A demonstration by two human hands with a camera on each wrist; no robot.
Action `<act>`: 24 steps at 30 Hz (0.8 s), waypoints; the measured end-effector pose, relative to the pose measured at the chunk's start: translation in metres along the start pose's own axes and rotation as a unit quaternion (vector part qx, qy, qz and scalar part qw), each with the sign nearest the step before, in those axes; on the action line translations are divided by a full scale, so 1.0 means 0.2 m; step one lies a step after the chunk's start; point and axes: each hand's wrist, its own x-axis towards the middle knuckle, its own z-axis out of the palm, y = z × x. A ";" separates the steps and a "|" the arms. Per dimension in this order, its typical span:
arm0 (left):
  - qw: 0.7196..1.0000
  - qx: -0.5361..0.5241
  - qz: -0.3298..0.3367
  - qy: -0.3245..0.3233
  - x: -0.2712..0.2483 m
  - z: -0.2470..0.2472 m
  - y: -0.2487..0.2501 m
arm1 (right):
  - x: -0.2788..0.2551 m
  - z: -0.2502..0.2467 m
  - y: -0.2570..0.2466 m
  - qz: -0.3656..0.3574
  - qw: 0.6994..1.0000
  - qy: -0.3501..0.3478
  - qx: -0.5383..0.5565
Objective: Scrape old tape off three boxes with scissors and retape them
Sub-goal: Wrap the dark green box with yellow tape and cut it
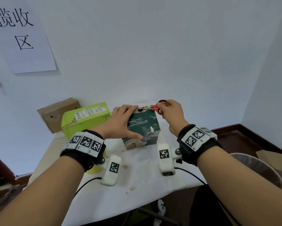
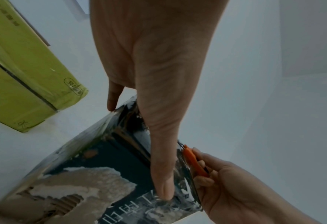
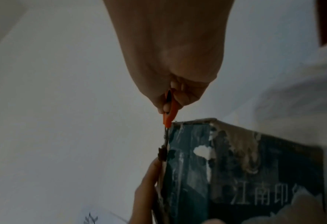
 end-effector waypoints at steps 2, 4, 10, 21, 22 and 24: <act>1.000 -0.002 0.001 -0.001 0.00 0.00 0.00 | -0.01 0.00 0.00 0.038 0.999 -0.013 0.035; 1.000 -0.003 0.001 0.000 0.00 0.00 0.00 | -0.01 0.00 -0.01 0.064 0.995 -0.023 0.068; 1.000 -0.003 0.000 -0.001 0.00 0.00 0.00 | -0.02 0.00 0.00 0.078 0.991 -0.023 0.101; 1.000 -0.004 0.001 -0.008 0.00 -0.01 0.01 | -0.02 0.00 0.01 0.070 0.990 -0.024 0.121; 1.000 -0.003 0.001 -0.010 0.00 -0.01 0.01 | -0.02 0.00 0.01 0.074 0.989 -0.029 0.126; 1.000 -0.002 0.001 -0.012 -0.01 -0.01 0.01 | -0.01 -0.01 0.02 0.080 0.987 -0.036 0.137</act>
